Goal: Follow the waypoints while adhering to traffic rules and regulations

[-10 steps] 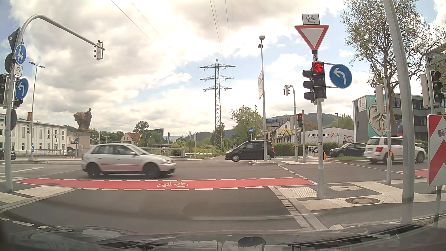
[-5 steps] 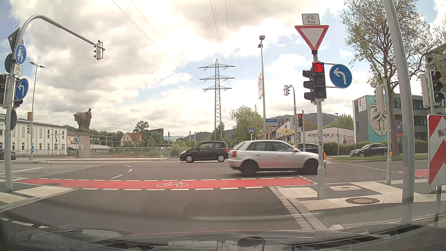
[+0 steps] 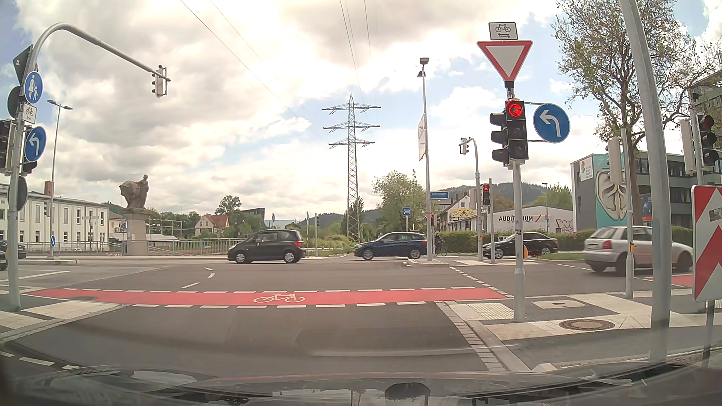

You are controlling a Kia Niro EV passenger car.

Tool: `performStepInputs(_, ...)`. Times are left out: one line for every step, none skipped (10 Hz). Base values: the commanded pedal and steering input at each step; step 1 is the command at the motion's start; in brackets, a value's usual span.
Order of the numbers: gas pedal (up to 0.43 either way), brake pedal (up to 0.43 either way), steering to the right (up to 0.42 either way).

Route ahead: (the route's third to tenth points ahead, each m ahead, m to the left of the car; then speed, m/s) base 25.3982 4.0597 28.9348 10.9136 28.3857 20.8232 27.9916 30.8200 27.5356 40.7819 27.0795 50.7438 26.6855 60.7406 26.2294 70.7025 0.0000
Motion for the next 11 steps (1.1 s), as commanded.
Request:
performStepInputs(0.0,0.25,-0.004)
performStepInputs(0.0,0.25,-0.004)
performStepInputs(0.0,0.25,-0.004)
performStepInputs(0.0,0.25,-0.004)
performStepInputs(0.0,0.25,-0.004)
performStepInputs(0.0,0.25,-0.004)
performStepInputs(0.0,0.25,-0.004)
performStepInputs(0.0,0.25,-0.004)
performStepInputs(0.0,0.25,-0.004)
performStepInputs(0.0,0.25,-0.004)
performStepInputs(0.0,0.25,-0.004)
